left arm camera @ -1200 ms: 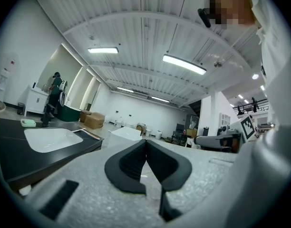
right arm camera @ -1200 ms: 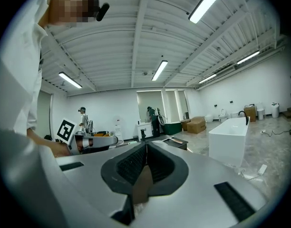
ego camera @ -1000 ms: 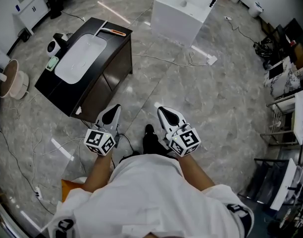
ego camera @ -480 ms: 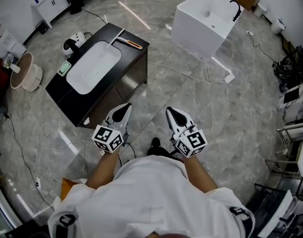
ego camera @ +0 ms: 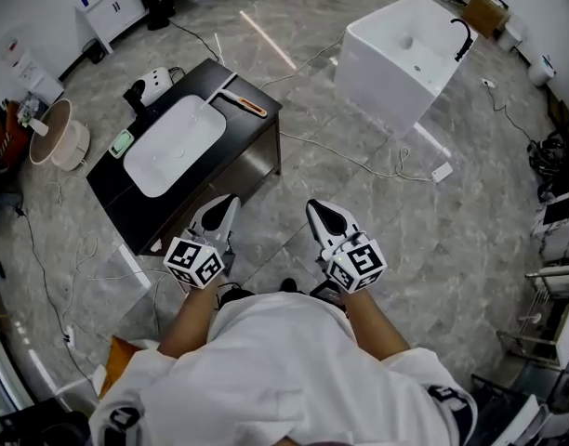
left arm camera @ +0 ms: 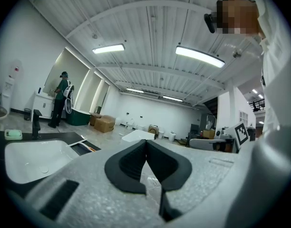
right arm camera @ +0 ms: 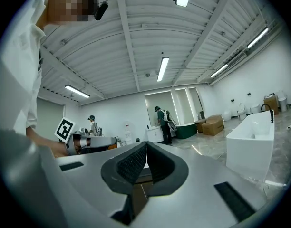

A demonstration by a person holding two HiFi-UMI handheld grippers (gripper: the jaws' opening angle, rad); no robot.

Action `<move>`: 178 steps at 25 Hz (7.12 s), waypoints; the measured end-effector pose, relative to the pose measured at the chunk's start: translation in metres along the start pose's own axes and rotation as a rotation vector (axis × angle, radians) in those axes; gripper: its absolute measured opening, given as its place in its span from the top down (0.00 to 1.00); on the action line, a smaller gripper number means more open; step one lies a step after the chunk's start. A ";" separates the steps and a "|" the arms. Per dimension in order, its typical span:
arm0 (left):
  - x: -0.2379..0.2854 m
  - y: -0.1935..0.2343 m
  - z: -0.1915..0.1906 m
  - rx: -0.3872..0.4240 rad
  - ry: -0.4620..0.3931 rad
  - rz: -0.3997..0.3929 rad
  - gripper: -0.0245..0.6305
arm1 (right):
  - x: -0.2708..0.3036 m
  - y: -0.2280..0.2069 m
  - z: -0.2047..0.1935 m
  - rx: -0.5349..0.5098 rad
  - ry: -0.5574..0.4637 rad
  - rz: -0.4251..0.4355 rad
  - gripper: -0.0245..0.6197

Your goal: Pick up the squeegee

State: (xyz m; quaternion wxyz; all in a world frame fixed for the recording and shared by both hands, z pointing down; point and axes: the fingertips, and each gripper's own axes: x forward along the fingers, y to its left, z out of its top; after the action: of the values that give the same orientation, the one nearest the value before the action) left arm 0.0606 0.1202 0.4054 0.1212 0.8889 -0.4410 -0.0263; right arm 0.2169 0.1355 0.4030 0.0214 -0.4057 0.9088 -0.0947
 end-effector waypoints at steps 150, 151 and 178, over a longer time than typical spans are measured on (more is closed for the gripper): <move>0.180 0.456 0.034 -0.183 -0.146 0.727 0.94 | 0.634 -0.150 -0.036 -0.168 0.491 0.641 0.84; 0.179 0.456 0.046 -0.161 -0.154 0.728 0.94 | 0.635 -0.147 -0.021 -0.155 0.455 0.647 0.84; 0.173 0.364 0.244 0.131 -0.328 0.620 0.94 | 0.550 -0.162 0.226 -0.149 -0.236 0.669 0.84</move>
State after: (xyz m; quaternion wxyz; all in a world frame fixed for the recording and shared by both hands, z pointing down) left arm -0.1545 -0.2754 0.2668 -0.0060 0.7027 -0.7041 -0.1024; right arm -0.0065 -0.4129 0.2333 0.1265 -0.0943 0.9870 0.0315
